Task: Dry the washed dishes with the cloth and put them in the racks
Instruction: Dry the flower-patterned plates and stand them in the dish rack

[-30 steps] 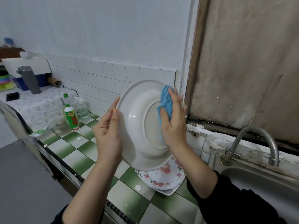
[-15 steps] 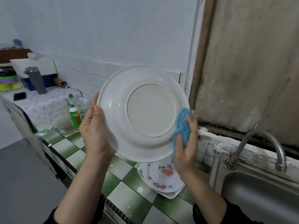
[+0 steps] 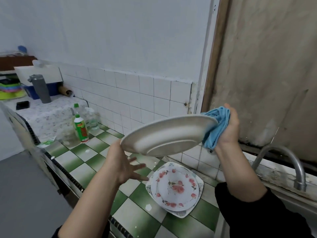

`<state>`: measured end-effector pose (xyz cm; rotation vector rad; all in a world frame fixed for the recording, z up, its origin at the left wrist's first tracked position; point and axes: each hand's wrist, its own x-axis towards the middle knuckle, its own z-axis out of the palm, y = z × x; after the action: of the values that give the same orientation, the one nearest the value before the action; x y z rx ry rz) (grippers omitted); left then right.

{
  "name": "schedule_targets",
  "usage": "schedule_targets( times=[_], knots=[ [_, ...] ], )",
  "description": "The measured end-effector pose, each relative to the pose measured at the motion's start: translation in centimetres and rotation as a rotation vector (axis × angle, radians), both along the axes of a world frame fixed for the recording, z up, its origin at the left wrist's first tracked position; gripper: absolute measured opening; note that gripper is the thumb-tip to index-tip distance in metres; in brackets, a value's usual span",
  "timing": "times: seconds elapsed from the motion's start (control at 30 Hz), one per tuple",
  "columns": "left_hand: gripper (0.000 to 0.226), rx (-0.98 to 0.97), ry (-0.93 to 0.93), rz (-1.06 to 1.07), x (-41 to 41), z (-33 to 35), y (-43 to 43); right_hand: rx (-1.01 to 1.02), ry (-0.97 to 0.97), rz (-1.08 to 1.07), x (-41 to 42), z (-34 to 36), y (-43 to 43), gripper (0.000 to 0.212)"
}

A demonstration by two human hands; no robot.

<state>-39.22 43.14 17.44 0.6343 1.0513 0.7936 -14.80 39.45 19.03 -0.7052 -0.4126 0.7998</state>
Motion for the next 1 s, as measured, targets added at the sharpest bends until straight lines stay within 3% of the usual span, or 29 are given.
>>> schedule_targets(
  times=[0.1,0.2,0.37,0.47,0.57,0.6,0.67,0.77,0.87,0.93,1.0],
  knots=[
    [0.043,-0.152,-0.283,-0.142,-1.1,-0.4,0.6,-0.194,-0.170,0.238,1.7,-0.8,0.1,0.039],
    [0.034,-0.111,-0.413,-0.066,-1.5,-0.3,1.0,-0.402,-0.457,0.382,2.7,-1.0,-0.1,0.045],
    [0.039,0.179,-0.258,0.109,-1.4,-1.2,1.5,-0.367,-1.074,0.172,1.7,-1.8,1.3,0.005],
    [0.039,0.278,-0.287,0.143,-1.1,-1.1,1.1,-0.386,-1.303,0.048,1.5,-3.4,2.6,0.010],
    [0.042,0.408,-0.267,0.176,-0.7,-1.0,0.7,-0.335,-1.678,-0.164,-0.2,-4.6,3.2,0.025],
    [0.042,0.462,-0.262,0.181,-0.4,-1.0,0.5,-0.302,-1.739,-0.217,-1.3,-5.0,3.4,0.029],
    [0.042,0.552,-0.242,0.187,0.2,-0.8,-0.1,-0.316,-1.670,-0.189,-4.0,-5.4,3.2,0.041],
    [0.038,0.612,-0.205,0.212,1.0,-0.8,-0.6,-0.246,-1.505,0.119,-8.6,-6.1,1.8,0.060],
    [0.036,0.617,-0.232,0.236,0.5,-0.9,-0.7,-0.077,-1.646,0.398,-11.1,-6.9,-0.6,0.068],
    [0.036,0.623,-0.258,0.250,-0.4,-1.2,-0.7,-0.012,-1.843,0.312,-9.5,-7.6,-0.5,0.065],
    [0.036,0.641,-0.241,0.304,-1.2,-1.5,-0.8,-0.078,-1.934,0.051,-6.7,-8.1,1.1,0.063]
  ],
)
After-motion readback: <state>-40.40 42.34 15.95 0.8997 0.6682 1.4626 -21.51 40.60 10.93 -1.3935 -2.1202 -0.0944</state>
